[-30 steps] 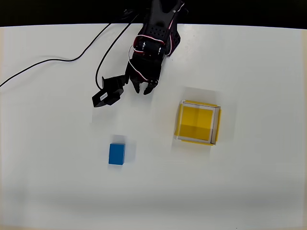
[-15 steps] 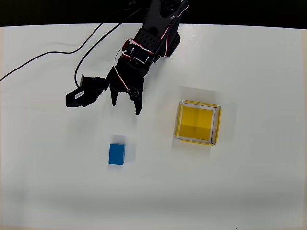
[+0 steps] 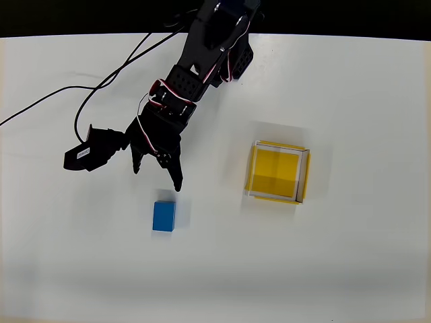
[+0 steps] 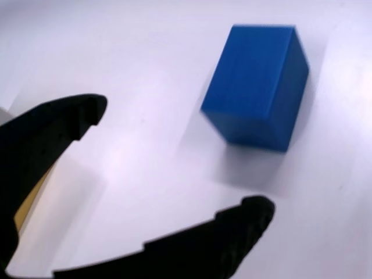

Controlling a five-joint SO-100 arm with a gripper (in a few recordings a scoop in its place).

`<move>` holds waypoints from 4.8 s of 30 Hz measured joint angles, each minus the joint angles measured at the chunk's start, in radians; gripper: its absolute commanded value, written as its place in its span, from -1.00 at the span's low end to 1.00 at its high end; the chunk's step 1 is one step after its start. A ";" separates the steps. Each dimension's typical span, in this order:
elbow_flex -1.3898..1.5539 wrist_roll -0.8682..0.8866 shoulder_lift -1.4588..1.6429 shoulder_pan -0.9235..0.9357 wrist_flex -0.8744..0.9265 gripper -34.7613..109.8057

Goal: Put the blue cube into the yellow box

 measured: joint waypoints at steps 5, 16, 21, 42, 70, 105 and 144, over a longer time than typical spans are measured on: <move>-0.063 -0.011 -0.144 -0.002 -0.120 0.18; -0.164 -0.032 -0.350 -0.052 -0.212 0.18; -0.201 -0.032 -0.440 -0.074 -0.268 0.18; -0.288 0.003 -0.637 -0.130 -0.365 0.14; -0.288 0.087 -0.712 -0.160 -0.417 -0.11; -0.008 0.071 -0.087 -0.463 -0.448 -0.23; 0.371 0.189 0.293 -0.963 -0.153 -0.12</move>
